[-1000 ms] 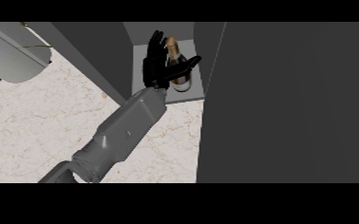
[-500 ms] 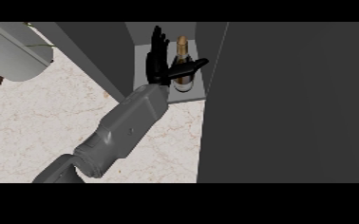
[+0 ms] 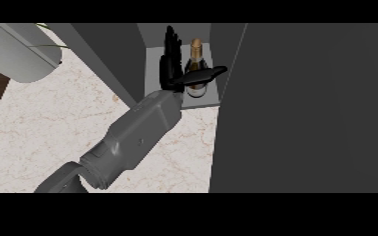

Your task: Pick up the wine, place it into the cabinet and close the cabinet

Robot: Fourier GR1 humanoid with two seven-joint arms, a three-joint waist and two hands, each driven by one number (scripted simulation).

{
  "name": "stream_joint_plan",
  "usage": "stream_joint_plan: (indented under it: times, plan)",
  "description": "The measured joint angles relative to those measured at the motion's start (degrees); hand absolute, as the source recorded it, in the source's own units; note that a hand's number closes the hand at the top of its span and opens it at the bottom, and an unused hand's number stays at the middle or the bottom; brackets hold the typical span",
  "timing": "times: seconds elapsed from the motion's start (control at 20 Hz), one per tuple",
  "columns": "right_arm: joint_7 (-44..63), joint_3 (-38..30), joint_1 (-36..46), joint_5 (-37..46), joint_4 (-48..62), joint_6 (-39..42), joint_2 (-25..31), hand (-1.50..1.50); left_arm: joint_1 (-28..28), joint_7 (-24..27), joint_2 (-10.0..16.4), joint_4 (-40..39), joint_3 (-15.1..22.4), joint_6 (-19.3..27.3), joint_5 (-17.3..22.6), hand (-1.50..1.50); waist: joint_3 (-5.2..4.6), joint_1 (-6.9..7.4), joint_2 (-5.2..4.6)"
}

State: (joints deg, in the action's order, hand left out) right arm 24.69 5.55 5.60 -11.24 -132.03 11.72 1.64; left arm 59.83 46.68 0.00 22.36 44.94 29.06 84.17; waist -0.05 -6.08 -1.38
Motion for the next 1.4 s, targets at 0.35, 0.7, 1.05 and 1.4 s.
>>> stream_joint_plan:
  times: [0.35,0.7,1.05,1.4]
  plan:
    - [0.13,-0.67,0.77,-0.35,0.67,0.00,0.29,-1.50,-0.84,2.11,0.02,2.95,1.39,-0.93,2.14,-1.50,0.01,0.99,0.20]
    - [1.00,-0.57,-0.21,-0.21,-0.39,-0.65,0.27,-1.50,-4.11,3.80,0.07,7.63,5.21,-1.58,3.22,-1.50,0.02,2.27,0.59]
    - [2.78,0.37,-1.09,1.28,-2.46,-2.08,-0.06,-1.50,-6.85,5.30,0.16,11.50,8.07,-0.26,2.36,-1.50,0.03,3.73,0.97]
    - [3.11,1.39,-2.08,2.93,-3.10,-2.83,-0.46,-1.50,-11.13,6.90,0.15,16.15,8.30,1.22,-0.88,-1.50,0.04,4.88,1.21]
